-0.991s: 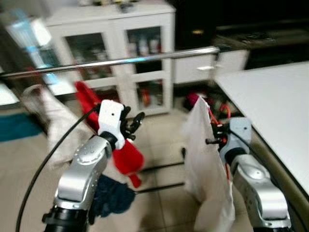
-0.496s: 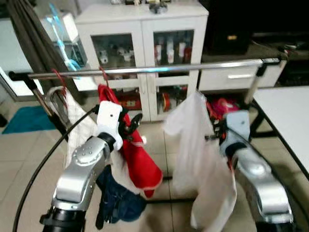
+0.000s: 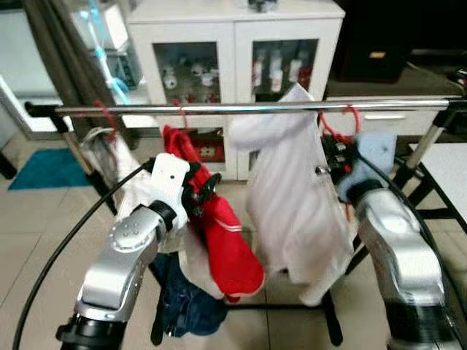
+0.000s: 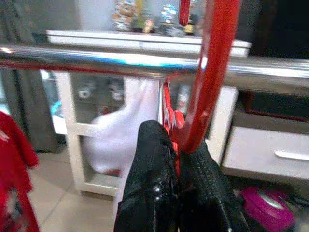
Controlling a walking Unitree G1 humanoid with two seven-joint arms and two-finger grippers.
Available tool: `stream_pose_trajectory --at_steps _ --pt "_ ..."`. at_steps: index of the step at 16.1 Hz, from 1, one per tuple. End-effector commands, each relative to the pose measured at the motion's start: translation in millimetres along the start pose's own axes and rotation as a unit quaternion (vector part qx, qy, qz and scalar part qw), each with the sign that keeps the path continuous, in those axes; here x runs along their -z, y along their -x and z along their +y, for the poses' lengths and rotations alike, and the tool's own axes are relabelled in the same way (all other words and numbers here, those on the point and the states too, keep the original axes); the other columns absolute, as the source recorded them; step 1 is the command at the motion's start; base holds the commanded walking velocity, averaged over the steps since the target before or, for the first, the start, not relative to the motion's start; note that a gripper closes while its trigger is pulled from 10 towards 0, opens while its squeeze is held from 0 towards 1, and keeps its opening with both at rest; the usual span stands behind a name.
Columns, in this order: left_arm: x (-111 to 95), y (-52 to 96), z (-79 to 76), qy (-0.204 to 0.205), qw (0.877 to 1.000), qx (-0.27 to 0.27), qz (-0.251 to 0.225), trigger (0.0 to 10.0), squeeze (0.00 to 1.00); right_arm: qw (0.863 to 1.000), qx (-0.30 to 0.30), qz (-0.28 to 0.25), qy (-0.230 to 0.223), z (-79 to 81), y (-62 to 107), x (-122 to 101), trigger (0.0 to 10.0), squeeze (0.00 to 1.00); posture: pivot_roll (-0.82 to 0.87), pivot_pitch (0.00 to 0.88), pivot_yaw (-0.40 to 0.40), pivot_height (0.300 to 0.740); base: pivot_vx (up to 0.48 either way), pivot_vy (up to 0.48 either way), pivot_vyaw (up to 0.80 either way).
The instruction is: Hang hanger
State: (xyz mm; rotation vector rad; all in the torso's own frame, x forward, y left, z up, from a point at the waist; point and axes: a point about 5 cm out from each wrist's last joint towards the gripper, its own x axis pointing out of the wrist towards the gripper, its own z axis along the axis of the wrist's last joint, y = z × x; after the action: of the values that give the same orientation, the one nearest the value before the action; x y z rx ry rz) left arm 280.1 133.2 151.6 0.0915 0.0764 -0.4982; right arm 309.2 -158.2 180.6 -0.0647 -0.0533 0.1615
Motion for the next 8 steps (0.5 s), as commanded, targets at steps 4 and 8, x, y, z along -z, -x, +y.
stream_pose_trajectory --at_steps 4,8 --pt "-5.8 1.0 -4.9 -0.020 0.999 0.044 -0.009 10.0 0.00 1.000 -0.012 0.022 -0.002 0.1 -24.3 -5.8 10.0 0.00 -0.13 0.000 0.046 0.740 0.000 0.000 0.00" --pt "-11.8 6.7 -22.6 -0.043 0.989 0.144 -0.010 10.0 0.00 0.997 0.040 0.064 -0.008 -22.9 -62.9 -11.1 10.0 0.00 -0.12 0.000 0.048 0.740 0.000 0.000 0.00"
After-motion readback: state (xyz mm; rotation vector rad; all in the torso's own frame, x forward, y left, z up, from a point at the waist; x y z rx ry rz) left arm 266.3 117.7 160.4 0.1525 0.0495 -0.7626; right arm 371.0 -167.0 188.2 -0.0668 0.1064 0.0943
